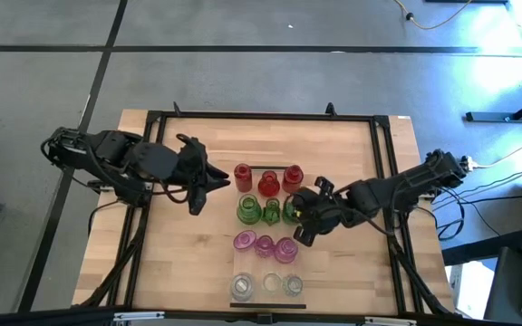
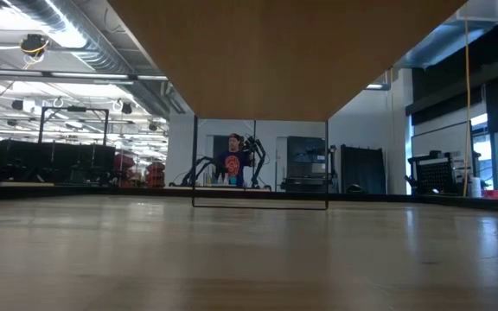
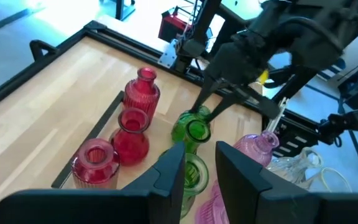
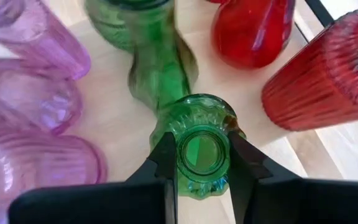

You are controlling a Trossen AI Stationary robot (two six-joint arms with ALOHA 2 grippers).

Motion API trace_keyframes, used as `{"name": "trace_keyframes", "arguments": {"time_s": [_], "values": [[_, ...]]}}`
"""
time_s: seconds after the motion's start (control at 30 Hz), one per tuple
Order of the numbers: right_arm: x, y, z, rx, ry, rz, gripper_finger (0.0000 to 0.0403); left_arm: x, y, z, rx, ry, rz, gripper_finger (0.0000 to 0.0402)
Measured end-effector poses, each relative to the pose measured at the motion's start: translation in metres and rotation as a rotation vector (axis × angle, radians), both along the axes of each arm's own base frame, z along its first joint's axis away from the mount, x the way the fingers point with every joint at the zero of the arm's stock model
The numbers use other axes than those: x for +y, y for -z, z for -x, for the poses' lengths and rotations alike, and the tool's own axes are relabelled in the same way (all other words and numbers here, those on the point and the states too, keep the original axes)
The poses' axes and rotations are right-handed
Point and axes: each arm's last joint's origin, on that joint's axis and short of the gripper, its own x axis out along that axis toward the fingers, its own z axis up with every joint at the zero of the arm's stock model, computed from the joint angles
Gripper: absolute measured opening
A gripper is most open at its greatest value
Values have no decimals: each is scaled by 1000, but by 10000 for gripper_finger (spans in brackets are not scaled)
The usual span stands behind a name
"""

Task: Sort vases onto shelf
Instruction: Put the green vase on the shelf aligned with the other green vases

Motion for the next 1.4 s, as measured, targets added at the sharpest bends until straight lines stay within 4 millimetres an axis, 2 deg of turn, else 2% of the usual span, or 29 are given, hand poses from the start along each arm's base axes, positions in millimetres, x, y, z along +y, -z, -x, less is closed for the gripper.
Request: {"name": "trace_keyframes", "arguments": {"time_s": [0.23, 0.4, 0.67, 1.4], "values": [[-12, -1, -8, -1, -12, -45, 61, 0, -1, 1, -1, 12, -4, 82], [-12, -1, -9, 12, -67, -79, 63, 0, -1, 1, 0, 19, -2, 82], [-12, -1, -9, 8, -65, -73, 109, -1, 0, 1, 4, 41, -5, 82], [-11, -3, -13, -33, -95, -70, 109, -1, 0, 1, 5, 41, -7, 82]]}}
